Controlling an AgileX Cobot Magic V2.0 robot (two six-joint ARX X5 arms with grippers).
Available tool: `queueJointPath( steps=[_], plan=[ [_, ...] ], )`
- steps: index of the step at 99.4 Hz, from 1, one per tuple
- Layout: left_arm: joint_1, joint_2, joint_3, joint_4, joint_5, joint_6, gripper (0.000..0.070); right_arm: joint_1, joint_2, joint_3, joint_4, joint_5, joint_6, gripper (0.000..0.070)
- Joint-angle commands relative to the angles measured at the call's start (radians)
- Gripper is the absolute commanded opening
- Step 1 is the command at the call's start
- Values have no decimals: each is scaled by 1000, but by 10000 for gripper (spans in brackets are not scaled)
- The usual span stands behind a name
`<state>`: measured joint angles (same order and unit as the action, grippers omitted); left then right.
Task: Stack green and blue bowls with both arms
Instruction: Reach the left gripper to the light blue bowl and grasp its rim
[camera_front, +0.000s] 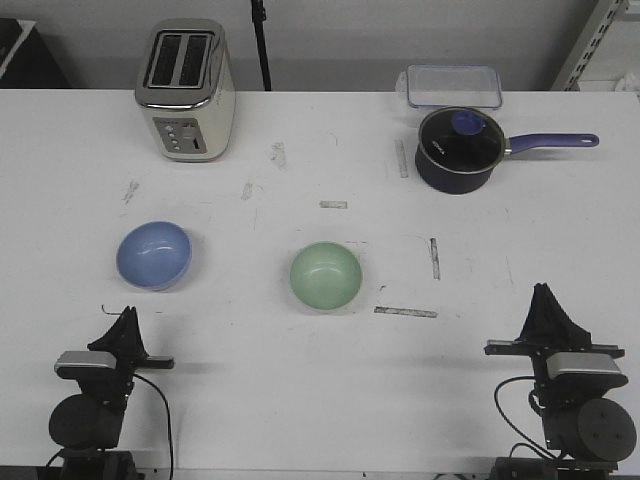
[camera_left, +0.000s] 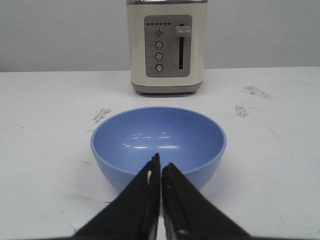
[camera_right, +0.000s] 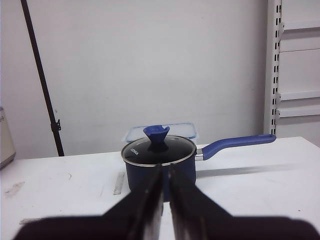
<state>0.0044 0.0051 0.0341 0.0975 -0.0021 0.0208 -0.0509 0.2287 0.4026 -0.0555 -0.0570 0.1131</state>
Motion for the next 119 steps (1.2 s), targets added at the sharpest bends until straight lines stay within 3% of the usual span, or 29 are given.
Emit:
queueJointPath(
  steps=[1, 19, 41, 67, 104, 119],
  plan=[
    [1, -2, -21, 20, -1, 11, 2, 2, -2, -2, 10, -2, 14, 11],
    [1, -1, -3, 76, 0, -110, 2, 2, -2, -2, 10, -2, 14, 11],
    [1, 79, 121, 6, 0, -109, 2, 2, -2, -2, 10, -2, 14, 11],
    [1, 338, 352, -40, 1, -112, 2, 2, -2, -2, 10, -2, 14, 11],
    [1, 842, 752, -216, 17, -121, 2, 2, -2, -2, 10, -2, 14, 11],
    [1, 1035, 932, -409, 97, -231, 2, 2, -2, -2, 10, -2, 14, 11]
  ],
)
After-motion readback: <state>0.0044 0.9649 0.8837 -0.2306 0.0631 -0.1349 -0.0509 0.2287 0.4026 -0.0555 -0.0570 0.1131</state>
